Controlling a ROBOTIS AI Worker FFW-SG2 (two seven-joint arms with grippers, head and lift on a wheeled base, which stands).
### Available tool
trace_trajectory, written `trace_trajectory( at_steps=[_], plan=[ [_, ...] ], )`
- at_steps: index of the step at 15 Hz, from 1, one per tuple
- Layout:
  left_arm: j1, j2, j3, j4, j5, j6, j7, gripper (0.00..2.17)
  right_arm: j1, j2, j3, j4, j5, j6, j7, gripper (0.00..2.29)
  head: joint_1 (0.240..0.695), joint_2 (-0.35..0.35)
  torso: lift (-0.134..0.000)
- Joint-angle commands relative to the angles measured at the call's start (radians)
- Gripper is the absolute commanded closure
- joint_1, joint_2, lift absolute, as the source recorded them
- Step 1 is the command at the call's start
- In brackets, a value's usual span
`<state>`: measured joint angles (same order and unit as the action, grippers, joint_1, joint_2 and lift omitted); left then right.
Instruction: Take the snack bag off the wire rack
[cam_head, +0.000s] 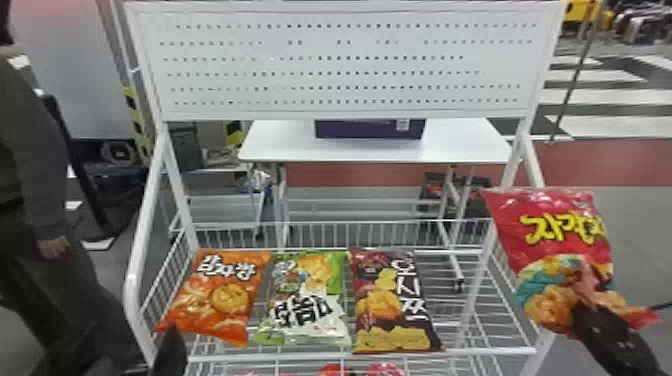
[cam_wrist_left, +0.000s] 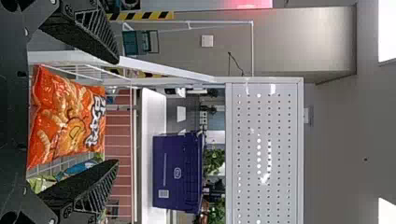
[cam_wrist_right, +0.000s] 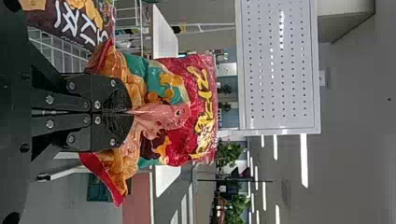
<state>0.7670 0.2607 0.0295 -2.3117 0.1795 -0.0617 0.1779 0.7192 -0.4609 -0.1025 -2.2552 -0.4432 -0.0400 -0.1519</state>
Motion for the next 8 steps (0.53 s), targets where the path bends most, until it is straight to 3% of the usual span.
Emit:
trace_trajectory(
  at_steps=[1, 8],
  plan=[
    [0.000, 0.000, 0.003, -0.002, 0.000, 0.000, 0.000, 0.13, -0.001, -0.005, 0.000, 0.000, -0.002, -0.001, 0.000, 2.02, 0.499, 0.000, 0.000],
    [0.000, 0.000, 0.004, -0.005, 0.002, 0.000, 0.000, 0.13, -0.003, -0.005, 0.000, -0.004, -0.002, -0.001, 0.000, 2.02, 0.499, 0.000, 0.000]
  ],
)
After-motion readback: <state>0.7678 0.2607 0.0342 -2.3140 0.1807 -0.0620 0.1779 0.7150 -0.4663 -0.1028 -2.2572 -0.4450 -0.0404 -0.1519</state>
